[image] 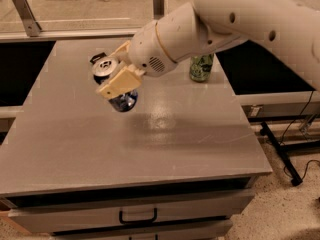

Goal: Knock pepsi can over

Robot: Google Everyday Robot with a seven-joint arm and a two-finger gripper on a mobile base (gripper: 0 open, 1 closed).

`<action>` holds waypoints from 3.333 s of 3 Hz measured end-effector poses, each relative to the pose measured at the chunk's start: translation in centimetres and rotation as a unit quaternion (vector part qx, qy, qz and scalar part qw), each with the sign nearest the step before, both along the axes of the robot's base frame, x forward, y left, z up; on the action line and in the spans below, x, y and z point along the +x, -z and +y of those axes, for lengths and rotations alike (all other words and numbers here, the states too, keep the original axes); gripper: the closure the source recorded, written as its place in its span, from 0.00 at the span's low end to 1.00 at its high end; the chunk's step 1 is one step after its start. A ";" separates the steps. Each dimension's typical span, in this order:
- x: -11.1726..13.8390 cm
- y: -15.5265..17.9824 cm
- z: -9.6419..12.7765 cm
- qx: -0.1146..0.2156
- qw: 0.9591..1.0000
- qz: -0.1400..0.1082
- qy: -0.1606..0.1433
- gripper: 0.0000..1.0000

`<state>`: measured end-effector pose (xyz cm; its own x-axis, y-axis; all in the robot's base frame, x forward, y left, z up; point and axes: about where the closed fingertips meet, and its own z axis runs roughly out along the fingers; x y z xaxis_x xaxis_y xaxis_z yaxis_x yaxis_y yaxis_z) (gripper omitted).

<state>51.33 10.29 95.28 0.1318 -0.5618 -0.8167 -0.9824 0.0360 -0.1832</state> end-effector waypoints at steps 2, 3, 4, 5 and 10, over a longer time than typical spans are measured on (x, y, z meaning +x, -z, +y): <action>-1.4 2.0 -2.0 -0.208 0.978 -0.026 0.011 0.82; -1.3 4.6 -2.5 -0.298 0.953 -0.046 0.009 0.58; -0.9 5.9 -2.1 -0.342 0.938 -0.059 0.007 0.36; -0.2 6.1 -1.4 -0.350 0.935 -0.055 0.010 0.12; 2.7 -0.3 -14.5 -0.186 0.978 0.004 0.095 0.00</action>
Offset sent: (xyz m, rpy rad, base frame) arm 0.0089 -0.0686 -0.0528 -0.8304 -0.1838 -0.0656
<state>54.08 -4.21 95.62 -0.0091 -0.8339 -0.5518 -0.9661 0.1497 -0.2103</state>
